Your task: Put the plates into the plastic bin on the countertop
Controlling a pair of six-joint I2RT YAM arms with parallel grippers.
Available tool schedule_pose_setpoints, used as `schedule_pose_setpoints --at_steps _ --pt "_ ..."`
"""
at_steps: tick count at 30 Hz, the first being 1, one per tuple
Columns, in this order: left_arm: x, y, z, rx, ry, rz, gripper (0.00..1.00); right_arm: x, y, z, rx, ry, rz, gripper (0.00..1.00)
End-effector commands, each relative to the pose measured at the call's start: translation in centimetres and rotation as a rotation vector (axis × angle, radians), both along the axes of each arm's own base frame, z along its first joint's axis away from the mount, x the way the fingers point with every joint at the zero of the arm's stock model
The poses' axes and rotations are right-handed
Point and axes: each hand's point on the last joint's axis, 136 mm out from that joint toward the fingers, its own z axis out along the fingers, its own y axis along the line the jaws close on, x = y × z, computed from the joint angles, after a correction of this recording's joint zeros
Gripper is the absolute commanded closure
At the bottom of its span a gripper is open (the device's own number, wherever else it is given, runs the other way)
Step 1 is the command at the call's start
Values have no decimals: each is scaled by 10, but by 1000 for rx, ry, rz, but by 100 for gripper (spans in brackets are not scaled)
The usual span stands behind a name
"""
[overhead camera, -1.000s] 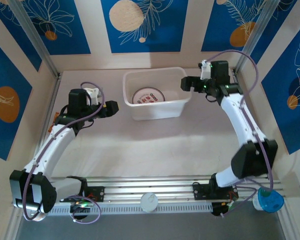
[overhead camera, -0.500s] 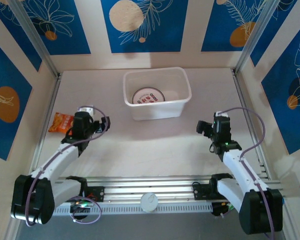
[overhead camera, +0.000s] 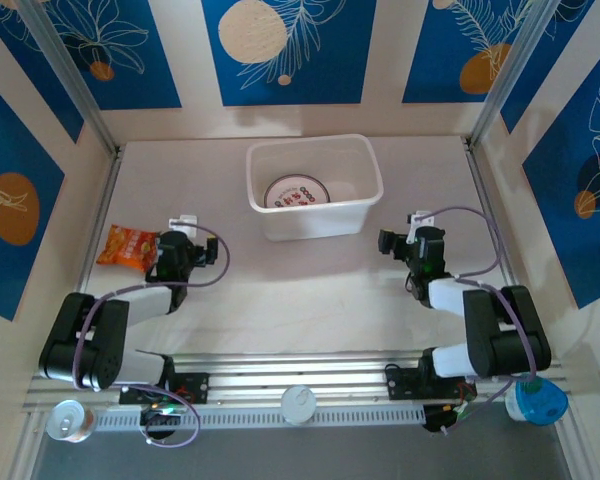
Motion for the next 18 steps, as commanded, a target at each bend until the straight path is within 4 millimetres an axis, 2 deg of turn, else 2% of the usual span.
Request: schedule_pose_setpoints --at_steps 1,2,4,7,9,10,18 --pt "11 -3 32 35 -163 -43 0 13 5 16 -10 -169 70 1" --pt "9 -5 31 37 -183 -59 0 17 8 18 -16 -195 82 1" --pt "10 -6 27 37 -197 -75 0 22 15 13 -15 -114 122 1" --pt "18 -5 20 40 -190 -75 0 25 11 10 30 -79 133 1" --pt "17 4 13 10 -184 -39 0 26 11 11 24 -89 130 1" --pt "16 2 8 7 -186 -53 0 26 11 10 27 -85 130 1" --pt "25 6 5 1 -149 -29 0 26 11 10 61 -71 159 1"
